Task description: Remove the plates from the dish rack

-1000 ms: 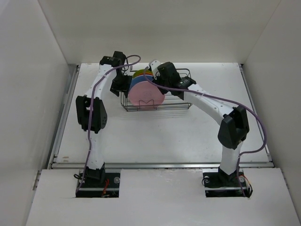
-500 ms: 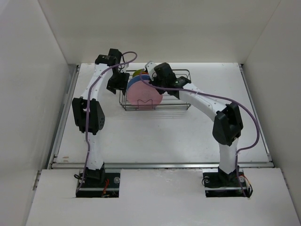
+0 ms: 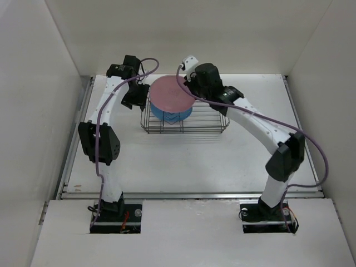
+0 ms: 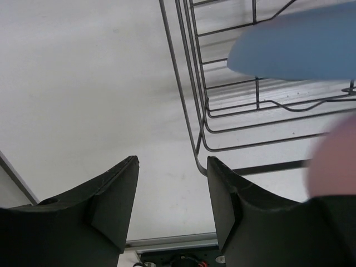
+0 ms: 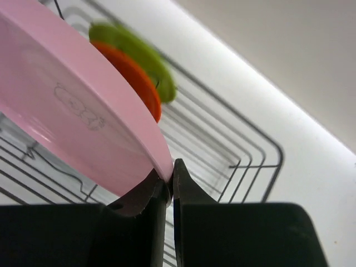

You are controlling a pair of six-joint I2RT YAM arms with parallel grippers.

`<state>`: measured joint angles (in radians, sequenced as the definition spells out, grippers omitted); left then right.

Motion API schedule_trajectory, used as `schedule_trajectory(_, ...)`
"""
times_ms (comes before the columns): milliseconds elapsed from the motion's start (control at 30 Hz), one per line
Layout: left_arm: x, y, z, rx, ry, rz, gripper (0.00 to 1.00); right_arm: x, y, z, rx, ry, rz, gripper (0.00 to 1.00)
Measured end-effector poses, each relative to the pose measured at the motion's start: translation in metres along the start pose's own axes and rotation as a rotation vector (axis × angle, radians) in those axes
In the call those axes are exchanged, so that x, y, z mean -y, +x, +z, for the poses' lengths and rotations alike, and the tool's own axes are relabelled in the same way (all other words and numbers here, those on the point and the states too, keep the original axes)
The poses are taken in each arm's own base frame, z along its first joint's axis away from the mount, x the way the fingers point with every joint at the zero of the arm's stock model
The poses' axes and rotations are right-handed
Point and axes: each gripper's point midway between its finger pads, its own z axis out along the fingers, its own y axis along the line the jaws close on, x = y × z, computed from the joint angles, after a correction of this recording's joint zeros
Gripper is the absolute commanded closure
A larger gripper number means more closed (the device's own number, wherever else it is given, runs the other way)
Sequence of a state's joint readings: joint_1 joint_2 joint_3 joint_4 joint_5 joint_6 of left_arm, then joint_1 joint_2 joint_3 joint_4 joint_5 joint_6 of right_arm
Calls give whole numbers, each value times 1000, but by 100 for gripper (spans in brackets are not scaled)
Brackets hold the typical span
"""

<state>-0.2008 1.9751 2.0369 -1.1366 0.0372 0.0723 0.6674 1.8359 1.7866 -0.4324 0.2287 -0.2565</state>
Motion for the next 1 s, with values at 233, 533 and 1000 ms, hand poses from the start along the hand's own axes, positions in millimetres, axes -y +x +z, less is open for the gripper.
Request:
schedule_trajectory(233, -2, 1, 1, -1, -15, -5, 51, 43, -82, -91, 288, 94, 154, 100)
schedule_trajectory(533, 2, -26, -19, 103, -11, 8, 50, -32, -22, -134, 162, -305, 226, 100)
schedule_trajectory(1000, 71, -69, 4, 241, 35, 326, 38, -155, 243, -131, -693, -535, 512, 93)
